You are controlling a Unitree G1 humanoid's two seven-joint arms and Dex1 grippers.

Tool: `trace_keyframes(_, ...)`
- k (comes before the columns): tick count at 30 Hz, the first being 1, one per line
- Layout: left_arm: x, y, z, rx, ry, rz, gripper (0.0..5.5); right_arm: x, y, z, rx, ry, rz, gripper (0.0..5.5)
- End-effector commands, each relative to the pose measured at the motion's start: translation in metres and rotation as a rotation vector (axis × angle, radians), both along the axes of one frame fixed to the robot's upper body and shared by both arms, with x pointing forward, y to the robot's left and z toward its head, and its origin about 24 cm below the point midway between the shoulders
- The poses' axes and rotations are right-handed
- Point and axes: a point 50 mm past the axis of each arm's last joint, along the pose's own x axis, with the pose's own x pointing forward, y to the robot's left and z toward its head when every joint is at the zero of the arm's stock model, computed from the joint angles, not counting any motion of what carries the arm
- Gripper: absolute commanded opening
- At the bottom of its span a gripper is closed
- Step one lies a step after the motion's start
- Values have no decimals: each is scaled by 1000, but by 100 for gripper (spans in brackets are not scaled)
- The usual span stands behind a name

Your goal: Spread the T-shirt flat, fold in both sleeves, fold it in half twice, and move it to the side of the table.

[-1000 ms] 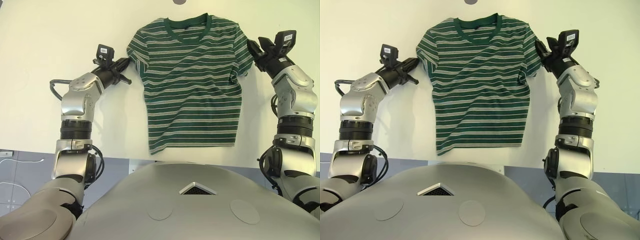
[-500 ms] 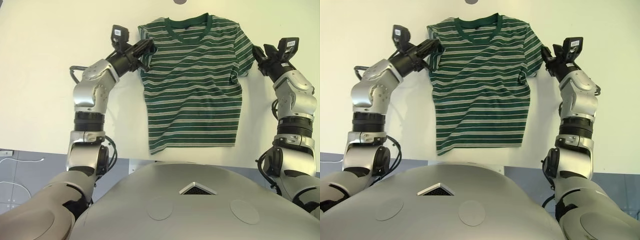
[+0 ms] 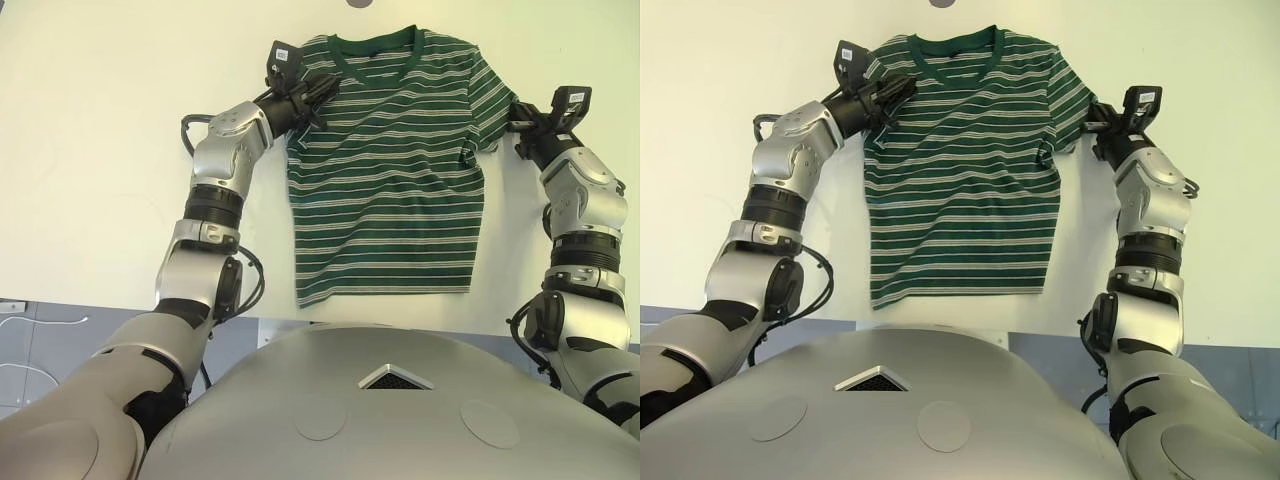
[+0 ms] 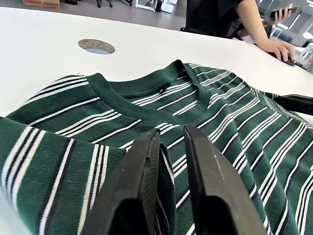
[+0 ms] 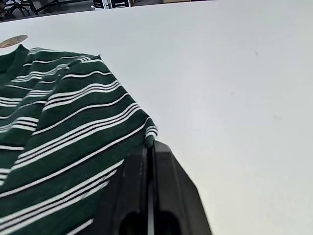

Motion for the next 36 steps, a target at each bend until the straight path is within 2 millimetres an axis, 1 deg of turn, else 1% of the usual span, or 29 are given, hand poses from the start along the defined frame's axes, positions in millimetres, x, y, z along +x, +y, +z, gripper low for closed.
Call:
trace_keyframes(1,-2,4,24,-109,-67,-41,160,5,14,19,-25,-49,75,0)
trace_keyframes(2,-7,9,30,-143,-86,-59,176,7,20,27,-41,-65,108,0)
trace_keyframes(3,-13,21,37,-149,-118,-60,190,10,29,35,-57,-79,153,0)
trace_keyframes(5,-22,50,49,-131,-171,-9,229,13,51,48,-82,-101,247,0)
trace_keyframes(6,-25,66,51,-99,-184,33,243,15,63,52,-96,-109,295,0)
trace_keyframes(7,-28,79,47,-8,-187,62,243,17,76,54,-114,-110,342,0)
trace_keyframes(8,-31,88,40,103,-180,71,243,18,86,55,-129,-109,377,0)
trace_keyframes(9,-35,92,28,203,-159,69,243,22,97,50,-159,-86,407,0)
trace_keyframes(11,-45,90,1,358,-111,37,243,29,108,39,-255,-41,443,0)
trace_keyframes(12,-49,88,-11,428,-89,18,243,32,113,36,-269,-30,456,0)
trace_keyframes(13,-53,87,-19,475,-71,-2,248,34,116,35,-269,-31,462,35)
trace_keyframes(15,-63,85,-33,541,-37,-53,248,35,118,42,-249,-78,475,68)
trace_keyframes(17,-65,82,-34,533,-43,-58,248,34,113,56,-210,-154,490,104)
trace_keyframes(19,-60,70,-23,445,-95,-38,248,29,104,70,-174,-225,506,135)
trace_keyframes(20,-58,63,-16,396,-120,-37,248,25,97,76,-163,-252,513,155)
trace_keyframes(21,-58,55,-11,353,-141,-46,248,19,86,80,-175,-268,525,158)
trace_keyframes(23,-62,42,-2,295,-184,-70,248,3,64,84,-255,-256,589,158)
trace_keyframes(25,-67,35,5,285,-227,-82,248,-27,45,78,-384,-166,764,158)
trace_keyframes(27,-71,33,10,303,-258,-84,248,-56,33,71,-463,-46,961,158)
trace_keyframes(28,-76,32,7,358,-270,-111,248,-74,25,71,-475,21,1060,158)
trace_keyframes(30,-86,36,4,447,-297,-163,248,-97,14,75,-486,121,1202,158)
trace_keyframes(31,-95,41,10,474,-341,-206,248,-107,8,75,-531,164,1271,158)
trace_keyframes(32,-108,49,18,509,-401,-290,248,-116,0,74,-591,203,1343,158)
trace_keyframes(33,-127,58,27,558,-445,-432,248,-126,-8,72,-631,236,1412,158)
trace_keyframes(34,-149,69,32,611,-456,-612,248,-135,-12,70,-651,254,1471,158)
trace_keyframes(35,-170,78,35,663,-447,-800,248,-142,-13,66,-655,248,1515,158)
trace_keyframes(36,-184,84,37,688,-436,-938,248,-146,-12,61,-650,231,1540,158)
